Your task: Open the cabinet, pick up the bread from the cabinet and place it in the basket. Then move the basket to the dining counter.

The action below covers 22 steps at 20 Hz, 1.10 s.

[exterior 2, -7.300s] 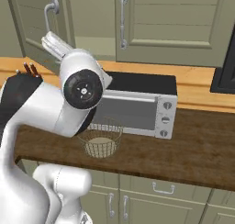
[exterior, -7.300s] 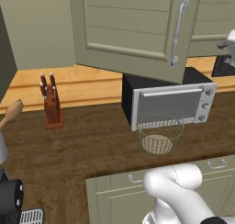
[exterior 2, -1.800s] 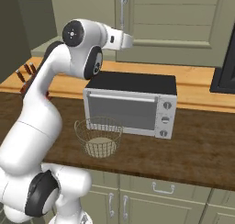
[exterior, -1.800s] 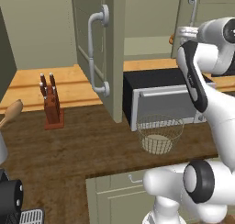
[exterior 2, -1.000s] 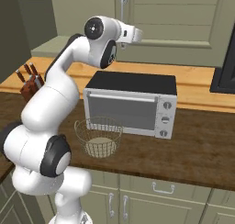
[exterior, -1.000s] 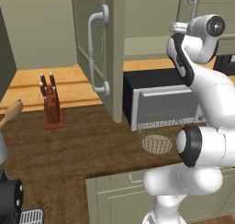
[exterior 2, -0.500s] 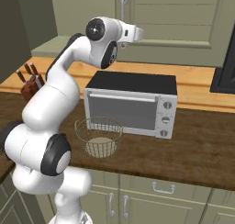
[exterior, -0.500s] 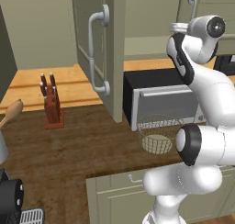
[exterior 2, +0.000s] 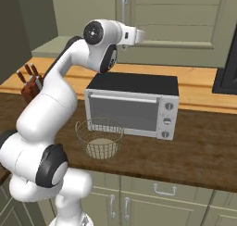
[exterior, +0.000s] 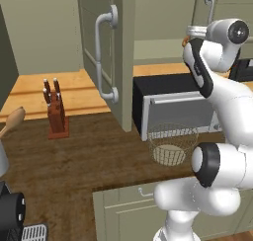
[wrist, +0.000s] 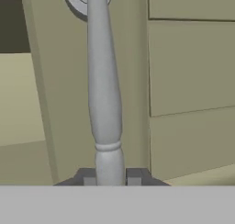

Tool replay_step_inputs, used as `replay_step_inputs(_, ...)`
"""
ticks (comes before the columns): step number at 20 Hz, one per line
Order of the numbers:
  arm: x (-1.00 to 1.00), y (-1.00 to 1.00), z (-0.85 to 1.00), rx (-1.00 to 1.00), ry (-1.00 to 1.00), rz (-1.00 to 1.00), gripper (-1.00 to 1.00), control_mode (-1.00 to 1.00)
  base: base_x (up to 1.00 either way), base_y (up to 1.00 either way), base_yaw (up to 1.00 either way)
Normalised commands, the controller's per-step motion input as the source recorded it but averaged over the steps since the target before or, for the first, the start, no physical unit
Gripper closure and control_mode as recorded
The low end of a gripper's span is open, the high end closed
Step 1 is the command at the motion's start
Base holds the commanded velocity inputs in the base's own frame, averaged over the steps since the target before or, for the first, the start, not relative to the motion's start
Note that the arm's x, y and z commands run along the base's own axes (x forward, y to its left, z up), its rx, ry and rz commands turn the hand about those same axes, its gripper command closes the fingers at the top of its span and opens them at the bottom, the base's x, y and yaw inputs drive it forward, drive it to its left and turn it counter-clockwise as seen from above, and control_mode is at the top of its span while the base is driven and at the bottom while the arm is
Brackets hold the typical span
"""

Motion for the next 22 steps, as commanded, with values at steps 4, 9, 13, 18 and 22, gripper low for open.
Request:
replay_step_inputs(4, -0.67, -0.51, 0.04, 0.00, 0.00, -0.01, 1.00, -1.00, 0.00, 0.00, 0.00)
replay_step_inputs(9, -0.86, -0.73, 0.12, 0.00, 0.00, 0.00, 1.00, -1.00, 0.00, 0.00, 0.00)
replay_step_inputs(13, -0.97, -0.80, 0.14, 0.00, 0.00, -0.01, 1.00, -1.00, 0.00, 0.00, 0.00)
replay_step_inputs(18, -0.99, -0.81, 0.09, 0.00, 0.01, -0.03, 1.00, -1.00, 0.00, 0.00, 0.00)
replay_step_inputs(22, -0.96, -0.72, 0.03, 0.00, 0.06, -0.05, 1.00, -1.00, 0.00, 0.00, 0.00)
